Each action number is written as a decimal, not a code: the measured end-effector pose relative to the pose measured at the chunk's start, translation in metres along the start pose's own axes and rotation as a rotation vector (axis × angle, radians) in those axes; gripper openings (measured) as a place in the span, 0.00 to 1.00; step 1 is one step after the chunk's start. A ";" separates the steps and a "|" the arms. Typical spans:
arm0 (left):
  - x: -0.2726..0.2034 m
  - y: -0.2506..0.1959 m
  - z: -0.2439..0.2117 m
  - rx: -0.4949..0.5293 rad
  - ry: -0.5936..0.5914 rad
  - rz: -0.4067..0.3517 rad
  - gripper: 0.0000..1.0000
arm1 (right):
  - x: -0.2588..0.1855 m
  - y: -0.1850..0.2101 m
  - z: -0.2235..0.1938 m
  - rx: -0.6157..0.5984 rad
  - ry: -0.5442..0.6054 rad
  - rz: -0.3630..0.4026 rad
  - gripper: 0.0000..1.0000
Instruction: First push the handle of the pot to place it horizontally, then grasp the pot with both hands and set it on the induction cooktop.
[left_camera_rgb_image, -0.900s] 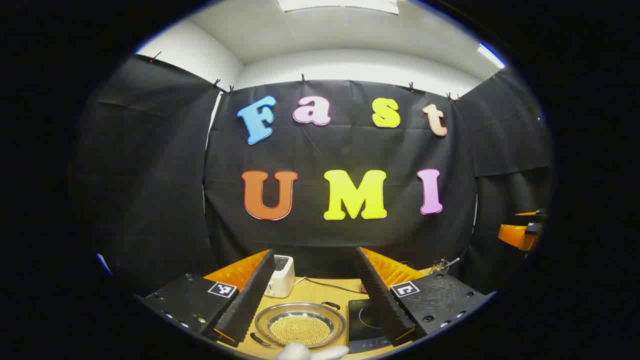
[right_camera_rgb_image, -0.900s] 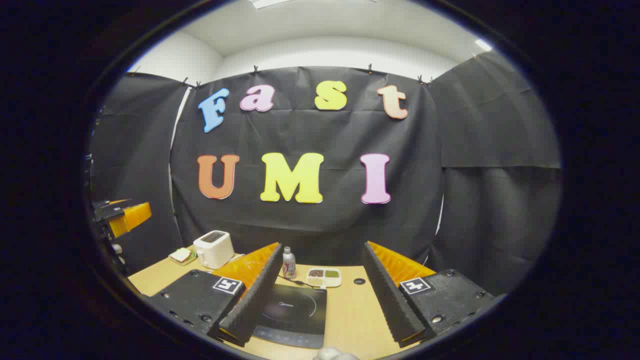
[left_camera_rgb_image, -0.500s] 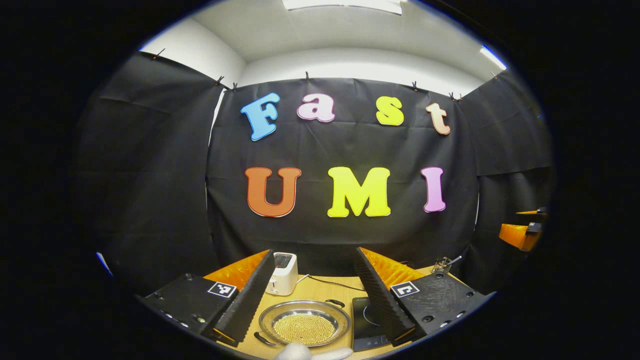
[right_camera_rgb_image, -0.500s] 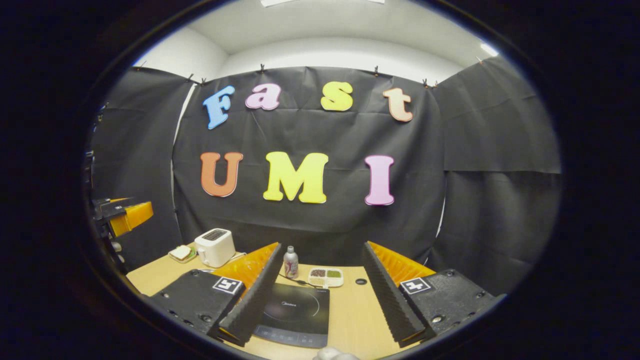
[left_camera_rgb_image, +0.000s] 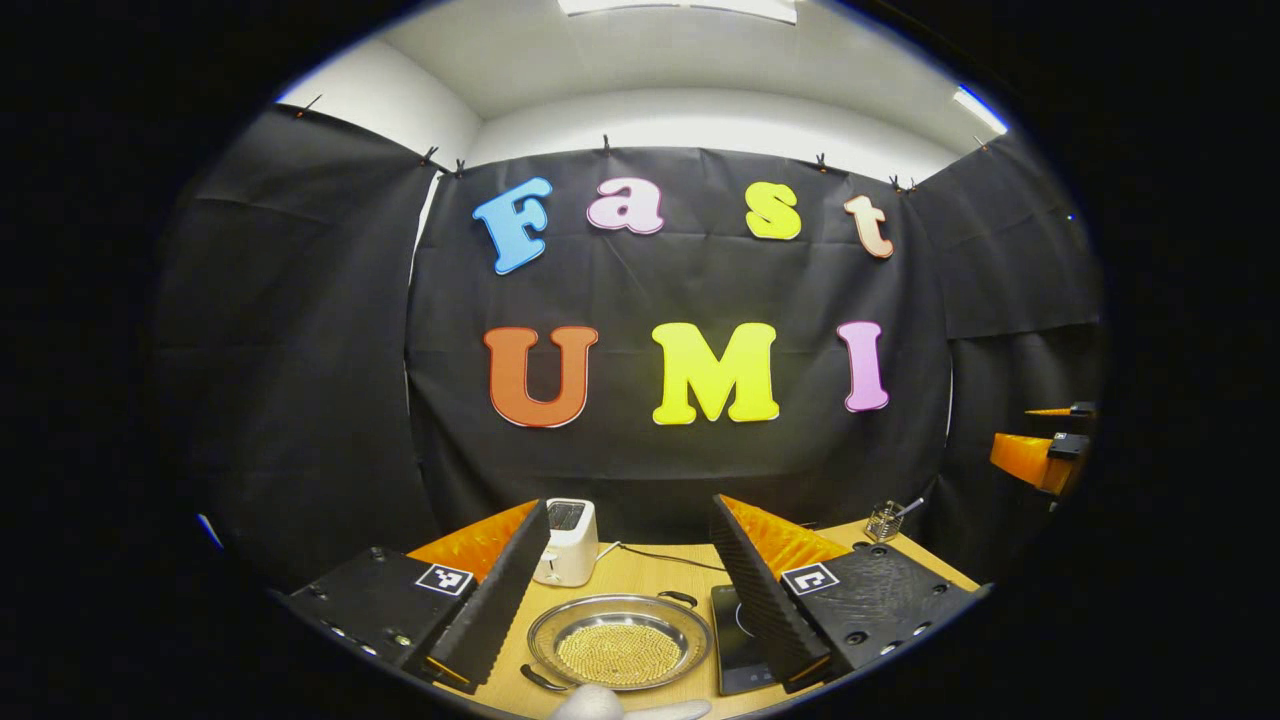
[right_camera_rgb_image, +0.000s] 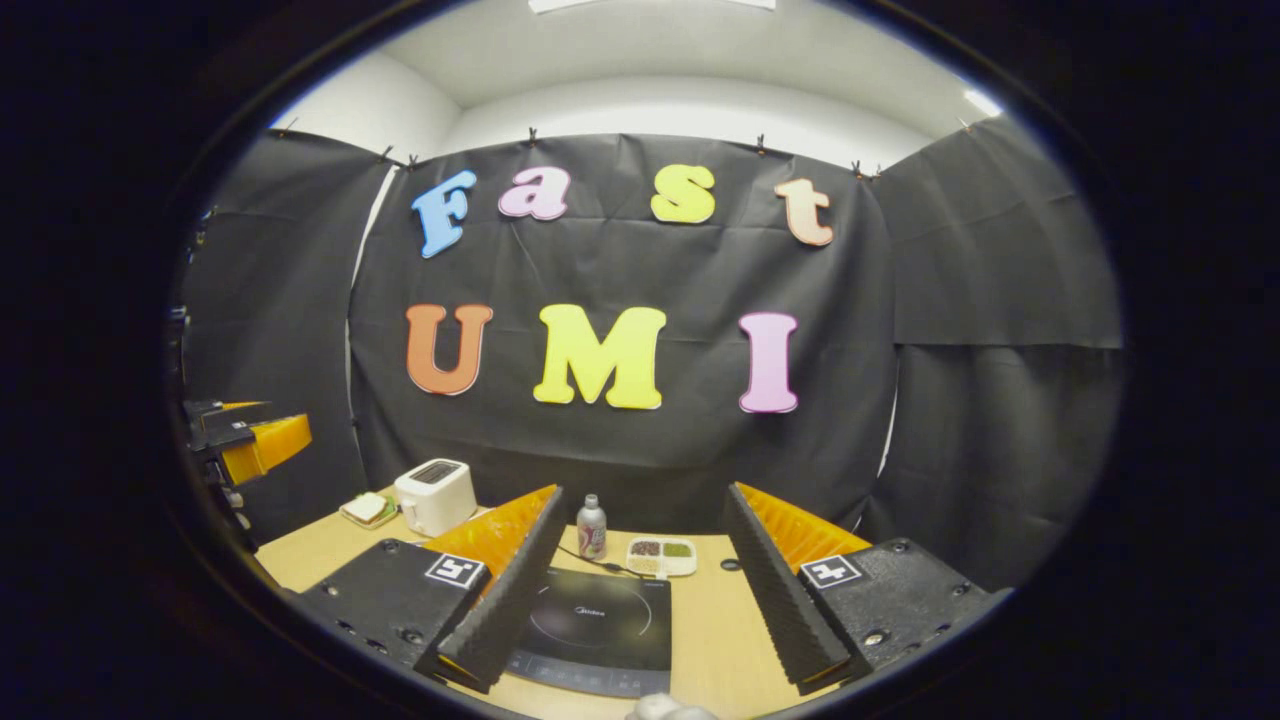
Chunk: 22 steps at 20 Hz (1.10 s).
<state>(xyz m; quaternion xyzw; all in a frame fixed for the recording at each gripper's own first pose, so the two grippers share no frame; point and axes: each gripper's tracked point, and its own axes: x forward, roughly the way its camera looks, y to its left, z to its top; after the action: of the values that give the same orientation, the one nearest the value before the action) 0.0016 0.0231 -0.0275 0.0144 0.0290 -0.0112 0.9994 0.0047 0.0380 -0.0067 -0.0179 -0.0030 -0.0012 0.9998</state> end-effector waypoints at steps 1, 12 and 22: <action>0.000 0.001 -0.003 0.007 0.015 0.000 0.96 | 0.002 0.000 -0.002 0.000 0.002 -0.002 0.99; 0.009 0.000 -0.083 -0.091 0.296 -0.044 0.00 | -0.006 -0.004 -0.019 -0.030 0.052 -0.020 0.99; -0.027 -0.033 -0.245 -0.120 0.817 -0.170 0.00 | -0.008 -0.004 -0.057 -0.037 0.160 -0.011 0.99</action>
<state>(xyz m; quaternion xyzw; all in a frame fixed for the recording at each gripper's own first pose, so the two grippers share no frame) -0.0403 -0.0024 -0.2710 -0.0428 0.4245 -0.0851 0.9004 -0.0028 0.0316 -0.0638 -0.0364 0.0767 -0.0082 0.9964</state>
